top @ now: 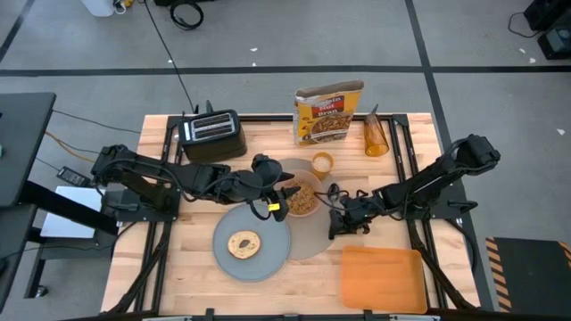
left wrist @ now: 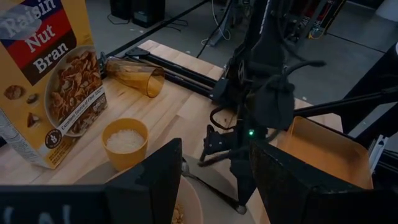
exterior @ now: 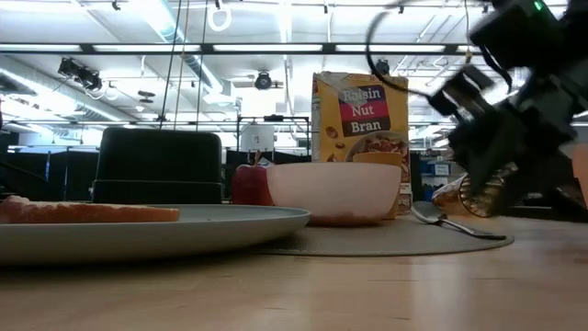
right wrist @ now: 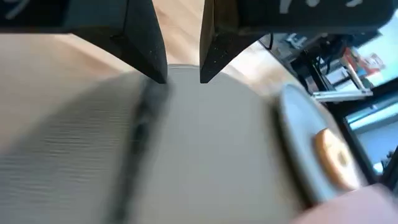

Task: Arrange a breakfast setting
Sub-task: Adjust the brown glass on the table

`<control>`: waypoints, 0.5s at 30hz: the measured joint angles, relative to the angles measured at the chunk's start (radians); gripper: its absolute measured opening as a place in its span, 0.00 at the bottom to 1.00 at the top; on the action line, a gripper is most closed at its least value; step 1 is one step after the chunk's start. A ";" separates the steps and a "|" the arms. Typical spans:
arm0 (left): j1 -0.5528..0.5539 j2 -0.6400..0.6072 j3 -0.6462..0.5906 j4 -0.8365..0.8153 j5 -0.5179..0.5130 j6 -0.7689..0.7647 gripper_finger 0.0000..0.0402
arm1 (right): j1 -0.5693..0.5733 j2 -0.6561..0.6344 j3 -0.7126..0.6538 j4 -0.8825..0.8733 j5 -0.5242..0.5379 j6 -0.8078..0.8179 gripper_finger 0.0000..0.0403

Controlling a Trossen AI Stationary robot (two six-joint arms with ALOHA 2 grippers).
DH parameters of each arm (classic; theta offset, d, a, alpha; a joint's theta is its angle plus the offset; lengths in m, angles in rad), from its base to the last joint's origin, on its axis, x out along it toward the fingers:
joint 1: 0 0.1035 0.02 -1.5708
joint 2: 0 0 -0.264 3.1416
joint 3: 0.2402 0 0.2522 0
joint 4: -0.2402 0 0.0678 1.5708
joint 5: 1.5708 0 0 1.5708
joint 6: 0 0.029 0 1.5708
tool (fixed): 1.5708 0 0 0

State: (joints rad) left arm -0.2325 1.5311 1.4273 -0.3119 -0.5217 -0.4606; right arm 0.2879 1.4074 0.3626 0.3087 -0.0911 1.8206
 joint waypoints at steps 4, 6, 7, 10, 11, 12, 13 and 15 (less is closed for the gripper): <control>0.000 0.000 0.000 0.000 0.000 0.000 0.49 | 0.006 -0.034 0.148 -0.287 0.049 -0.131 0.25; 0.000 0.000 0.000 0.000 0.000 0.001 0.49 | 0.006 -0.062 0.234 -0.481 0.073 -0.204 0.25; 0.000 0.000 0.000 0.000 0.000 0.001 0.49 | 0.005 -0.080 0.276 -0.570 0.080 -0.247 0.25; -0.007 -0.007 -0.001 -0.006 0.000 0.001 0.49 | -0.010 -0.151 0.399 -0.867 0.122 -0.360 0.25; -0.007 -0.009 -0.001 -0.005 0.000 0.002 0.49 | -0.018 -0.178 0.434 -0.962 0.146 -0.383 0.25; -0.007 -0.014 -0.001 -0.007 0.001 0.002 0.49 | -0.027 -0.207 0.469 -1.061 0.179 -0.396 0.25; -0.009 -0.020 -0.001 -0.016 0.002 0.002 0.49 | -0.038 -0.239 0.499 -1.149 0.218 -0.404 0.25; -0.014 -0.028 0.000 -0.010 0.001 0.002 0.49 | -0.063 -0.309 0.539 -1.301 0.301 -0.404 0.25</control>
State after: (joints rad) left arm -0.2462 1.5029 1.4270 -0.3221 -0.5206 -0.4590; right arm 0.2247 1.0986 0.9016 -0.9925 0.2096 1.4164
